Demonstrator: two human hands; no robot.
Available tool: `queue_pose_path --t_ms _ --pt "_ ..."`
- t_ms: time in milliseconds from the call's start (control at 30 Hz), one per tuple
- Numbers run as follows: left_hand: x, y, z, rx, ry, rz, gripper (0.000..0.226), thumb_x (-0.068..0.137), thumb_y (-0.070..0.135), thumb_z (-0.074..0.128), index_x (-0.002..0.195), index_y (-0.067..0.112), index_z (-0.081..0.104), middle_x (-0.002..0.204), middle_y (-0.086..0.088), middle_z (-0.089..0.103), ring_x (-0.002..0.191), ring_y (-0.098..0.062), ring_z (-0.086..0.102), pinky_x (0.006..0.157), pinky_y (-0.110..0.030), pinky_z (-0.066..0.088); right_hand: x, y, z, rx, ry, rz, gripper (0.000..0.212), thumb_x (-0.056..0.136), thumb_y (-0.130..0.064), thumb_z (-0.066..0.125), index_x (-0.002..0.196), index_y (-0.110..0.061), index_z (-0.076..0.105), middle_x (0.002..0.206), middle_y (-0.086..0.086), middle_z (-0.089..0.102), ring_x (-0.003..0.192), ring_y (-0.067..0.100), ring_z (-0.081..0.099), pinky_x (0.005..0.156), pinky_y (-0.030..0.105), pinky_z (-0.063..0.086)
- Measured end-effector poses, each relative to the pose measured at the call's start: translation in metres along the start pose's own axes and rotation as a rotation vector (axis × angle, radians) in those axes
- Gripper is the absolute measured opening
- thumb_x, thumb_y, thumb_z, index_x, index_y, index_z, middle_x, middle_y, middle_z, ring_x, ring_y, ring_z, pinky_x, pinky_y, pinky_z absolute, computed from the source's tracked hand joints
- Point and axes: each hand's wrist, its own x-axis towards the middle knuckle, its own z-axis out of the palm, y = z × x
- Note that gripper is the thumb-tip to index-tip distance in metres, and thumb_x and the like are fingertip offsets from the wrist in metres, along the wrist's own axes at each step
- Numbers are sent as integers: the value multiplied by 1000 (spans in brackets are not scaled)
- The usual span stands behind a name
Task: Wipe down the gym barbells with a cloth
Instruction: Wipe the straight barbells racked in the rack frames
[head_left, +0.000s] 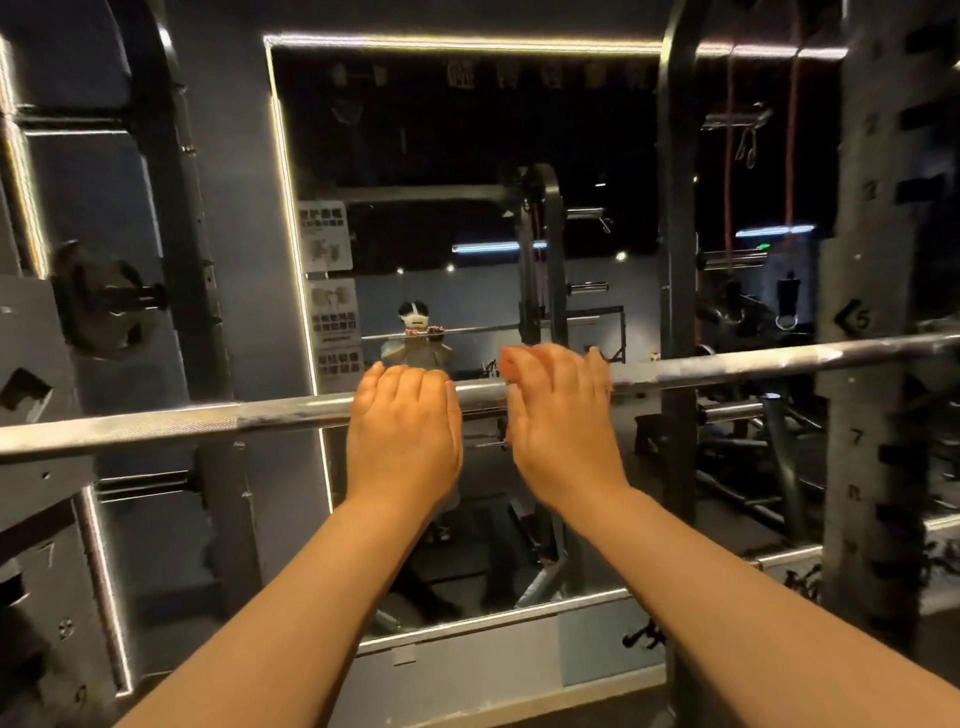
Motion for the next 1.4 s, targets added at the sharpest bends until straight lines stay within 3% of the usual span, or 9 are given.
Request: queue_pose_path --t_ms 100,200,367,600,667,867,1100,1233,1400 --pt "-1 -2 -3 -11 -4 14 40 104 30 29 101 16 66 97 -4 69 100 -27 64 113 -49 39 0 25 -7 -47 -67 -261 53 99 -37 45 148 -17 43 136 12 49 125 27 42 120 54 29" --pt "-1 -5 -4 -50 12 25 43 103 32 27 102 15 67 97 -4 69 99 -27 64 113 -50 40 8 59 -26 -122 -48 -117 38 98 -43 46 124 -15 52 113 10 59 105 25 51 108 56 43" --pt "-1 -5 -1 -57 13 20 42 104 31 29 103 14 67 98 -4 69 101 -27 64 114 -49 38 13 25 -25 -165 -51 244 54 99 -47 15 122 -20 56 124 4 55 125 27 46 125 49 11" --pt "-3 -3 -4 -72 -9 2 43 103 31 30 108 13 69 104 -7 71 106 -29 65 114 -51 39 9 31 -25 -68 -221 -200 49 105 -42 36 151 -27 35 137 8 52 126 24 43 120 46 24" --pt "-2 -3 -5 -76 0 4 42 103 30 31 107 12 69 104 -7 72 106 -30 65 116 -51 38 14 55 -42 -135 -199 -163 40 106 -35 36 143 -25 48 128 4 60 118 23 51 118 49 32" --pt "0 11 -4 -36 -43 -78 41 104 25 31 108 11 69 114 -9 70 128 -33 56 124 -50 24 8 48 -36 -106 -72 163 44 105 -39 23 132 -23 54 125 0 56 123 24 48 125 51 13" --pt "6 47 -4 -97 -123 -49 40 103 28 30 124 14 61 128 -6 63 134 -27 50 126 -44 20 14 71 -34 -101 -257 -262 50 102 -42 39 150 -26 35 133 7 53 124 30 50 121 50 29" --pt "3 41 -5 -81 -115 -23 35 103 27 40 127 13 62 125 -5 66 127 -27 56 124 -47 24 6 126 -59 -275 -133 -119 43 104 -38 39 145 -25 46 123 2 57 116 24 55 124 53 19" --pt "9 58 -2 -88 -112 -67 36 103 25 39 121 8 66 127 -11 66 136 -32 50 125 -48 22 3 88 -46 -92 -21 130 37 106 -37 26 128 -24 52 124 0 53 122 23 46 124 54 17"
